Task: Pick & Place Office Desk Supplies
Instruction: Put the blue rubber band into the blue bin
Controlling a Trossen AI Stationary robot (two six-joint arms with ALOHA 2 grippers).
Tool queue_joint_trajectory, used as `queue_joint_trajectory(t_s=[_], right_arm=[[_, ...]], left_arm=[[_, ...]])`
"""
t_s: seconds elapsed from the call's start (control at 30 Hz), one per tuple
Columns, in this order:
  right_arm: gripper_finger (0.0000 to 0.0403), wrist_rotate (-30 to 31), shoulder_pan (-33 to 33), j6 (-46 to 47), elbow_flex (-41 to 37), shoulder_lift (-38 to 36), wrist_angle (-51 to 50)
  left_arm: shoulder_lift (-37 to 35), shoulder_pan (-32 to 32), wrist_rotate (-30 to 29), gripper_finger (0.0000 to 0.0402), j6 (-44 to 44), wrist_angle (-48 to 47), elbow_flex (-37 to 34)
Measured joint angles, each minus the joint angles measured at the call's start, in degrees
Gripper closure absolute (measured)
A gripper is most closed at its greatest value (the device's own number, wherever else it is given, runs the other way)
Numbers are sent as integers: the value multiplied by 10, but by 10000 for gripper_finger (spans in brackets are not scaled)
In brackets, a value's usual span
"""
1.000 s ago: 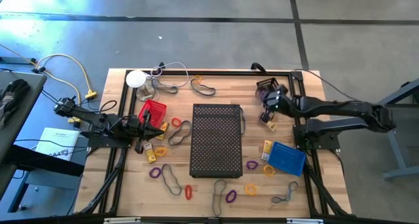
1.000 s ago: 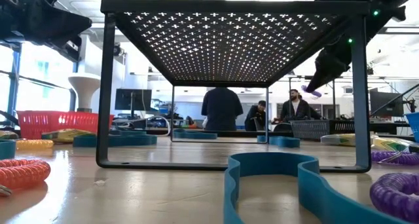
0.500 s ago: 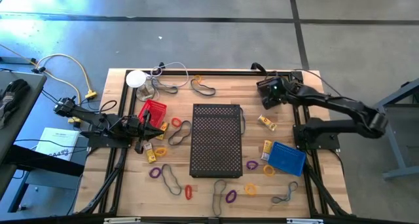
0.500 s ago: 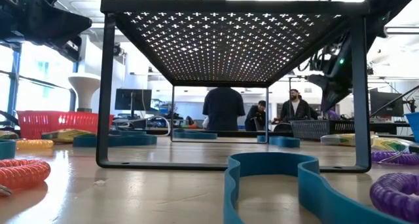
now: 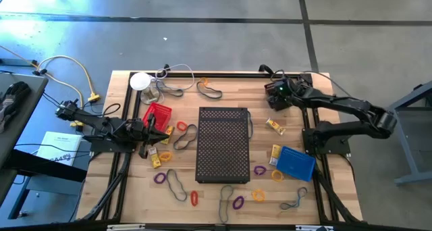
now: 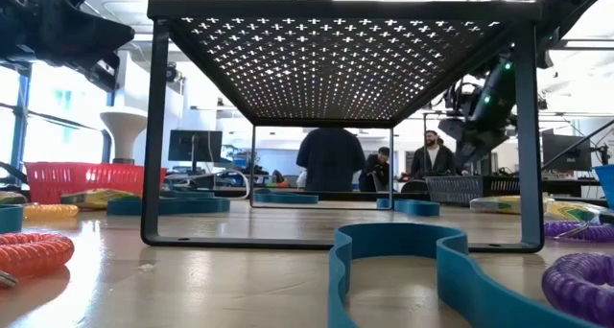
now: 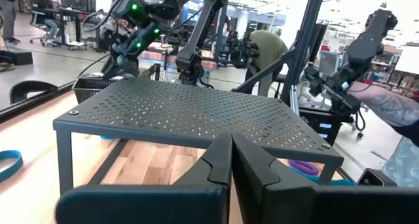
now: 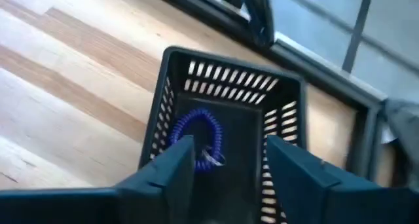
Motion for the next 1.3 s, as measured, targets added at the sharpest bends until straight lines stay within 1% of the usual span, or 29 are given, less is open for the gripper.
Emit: queue_joint_trajectory(t_s=[0.07, 0.1, 0.2, 0.3, 0.33, 0.4, 0.5, 0.6, 0.77, 0.83, 0.9, 1.0, 1.13, 1.3], right_arm=[[194, -9, 11, -26, 0, -22, -1], [185, -31, 18, -38, 0, -36, -1], [169, -150, 43, -70, 0, -74, 0], [165, -265, 73, -85, 0, -97, -1], [165, -290, 83, -87, 0, -101, 0], [164, -314, 106, -93, 1, -100, -6], [164, -312, 140, -96, 1, -84, -11], [164, -308, 170, -71, 1, -56, -7], [164, -280, 222, -13, 1, 3, 2], [164, -269, 240, -7, 1, 27, 6], [164, -241, 256, -5, 0, 47, 16], [164, -210, 270, -5, 0, 75, 54], [164, -189, 278, 6, 0, 111, 105], [164, -149, 278, 9, 0, 159, 124]], left_arm=[[0, 0, 0, 399, 0, -1, 0], [0, 0, 0, 399, -1, -1, 0], [0, 0, 0, 399, -1, -2, 0], [0, 0, 0, 399, -1, -2, 0], [0, 0, 0, 399, -1, -2, 0], [0, 0, 0, 399, -1, -2, 0], [0, 0, 0, 399, -1, -2, 0], [0, 0, 0, 399, -1, -2, 0], [0, 0, 0, 399, -1, -2, 0], [0, 0, 0, 399, -1, -2, 0], [0, -1, 0, 399, -1, -2, 0], [0, -2, 0, 399, -1, -2, 0], [0, -2, 0, 399, -1, -5, 0], [0, -2, 0, 399, -1, -12, 0]])
